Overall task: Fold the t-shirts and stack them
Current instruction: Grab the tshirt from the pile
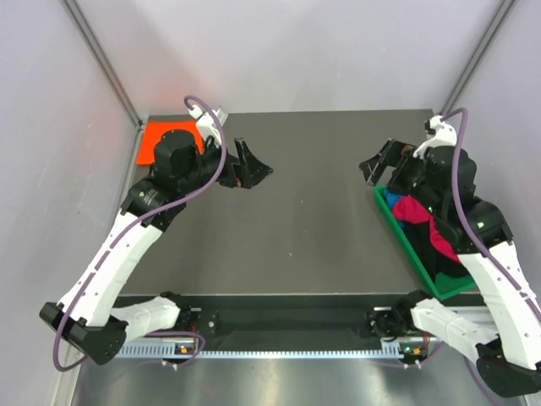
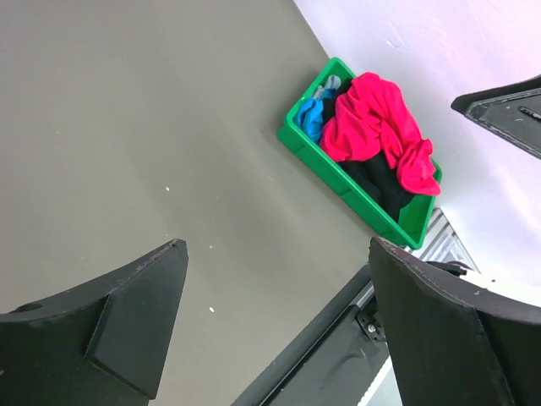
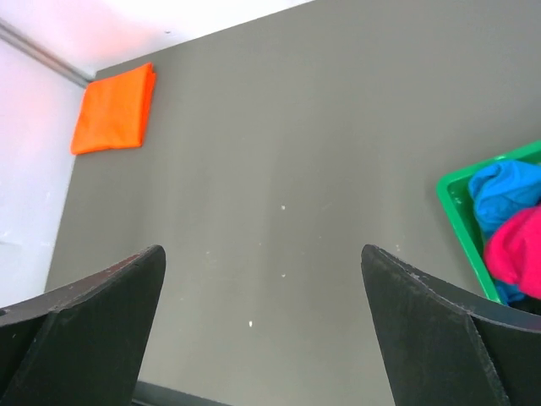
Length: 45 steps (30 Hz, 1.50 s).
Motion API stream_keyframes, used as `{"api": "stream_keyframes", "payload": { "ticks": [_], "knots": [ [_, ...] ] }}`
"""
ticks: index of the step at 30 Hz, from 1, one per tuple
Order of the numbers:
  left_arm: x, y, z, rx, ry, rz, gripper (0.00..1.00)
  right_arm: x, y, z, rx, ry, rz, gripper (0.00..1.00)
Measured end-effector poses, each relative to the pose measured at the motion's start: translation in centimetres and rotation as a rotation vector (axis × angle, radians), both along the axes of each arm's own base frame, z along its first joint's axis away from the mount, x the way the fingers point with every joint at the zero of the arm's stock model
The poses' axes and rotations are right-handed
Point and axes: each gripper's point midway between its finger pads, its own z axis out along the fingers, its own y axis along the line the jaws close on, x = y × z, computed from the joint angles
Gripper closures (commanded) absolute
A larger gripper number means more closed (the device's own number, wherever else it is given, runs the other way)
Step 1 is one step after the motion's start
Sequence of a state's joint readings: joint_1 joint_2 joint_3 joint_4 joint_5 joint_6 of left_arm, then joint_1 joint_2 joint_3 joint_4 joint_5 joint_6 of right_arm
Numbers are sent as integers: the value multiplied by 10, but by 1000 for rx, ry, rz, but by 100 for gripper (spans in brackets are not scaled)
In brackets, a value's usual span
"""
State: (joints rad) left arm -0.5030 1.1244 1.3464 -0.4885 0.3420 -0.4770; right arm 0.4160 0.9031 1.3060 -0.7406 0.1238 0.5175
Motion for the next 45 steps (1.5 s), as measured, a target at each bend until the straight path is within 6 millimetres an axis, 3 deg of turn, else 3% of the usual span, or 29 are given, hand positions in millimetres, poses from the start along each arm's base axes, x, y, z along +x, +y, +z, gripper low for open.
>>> {"api": "stream_keyframes", "payload": {
  "ticks": [6, 13, 15, 18, 20, 23, 26, 29, 32, 35, 36, 37, 40, 44, 45],
  "knots": [
    [6, 7, -10, 36, 6, 48, 7, 6, -12, -22, -35, 52, -78, 0],
    [2, 19, -49, 116, 66, 77, 7, 25, -40, -48, -104, 135, -265, 0],
    [-1, 21, -61, 137, 89, 75, 7, 35, -62, -65, -140, 204, -364, 0],
    [-2, 22, -68, 153, 96, 70, 7, 45, -114, -97, -180, 326, -552, 0],
    [-3, 22, -69, 155, 95, 69, 7, 37, -159, -117, -202, 395, -709, 0],
    [-3, 22, -69, 157, 93, 64, 7, 18, -203, -131, -236, 451, -870, 0],
    [-3, 21, -69, 160, 90, 59, 7, 8, -231, -142, -242, 488, -959, 0],
    [-3, 22, -71, 167, 89, 57, 7, 11, -254, -161, -222, 522, -982, 0],
    [-3, 23, -76, 178, 94, 63, 7, 17, -264, -188, -206, 558, -959, 2],
    [0, 25, -78, 187, 96, 76, 7, 22, -266, -209, -199, 588, -924, 20],
    [2, 25, -79, 193, 99, 85, 7, 24, -267, -214, -200, 597, -917, 36],
    [4, 25, -80, 198, 106, 88, 8, 27, -268, -218, -203, 605, -910, 45],
    [11, 23, -82, 210, 123, 96, 8, 33, -271, -226, -210, 628, -897, 63],
    [12, 23, -82, 206, 134, 105, 8, 40, -276, -211, -228, 608, -893, 82],
    [12, 22, -81, 202, 133, 107, 8, 42, -277, -204, -228, 594, -893, 100]
  ]
}}
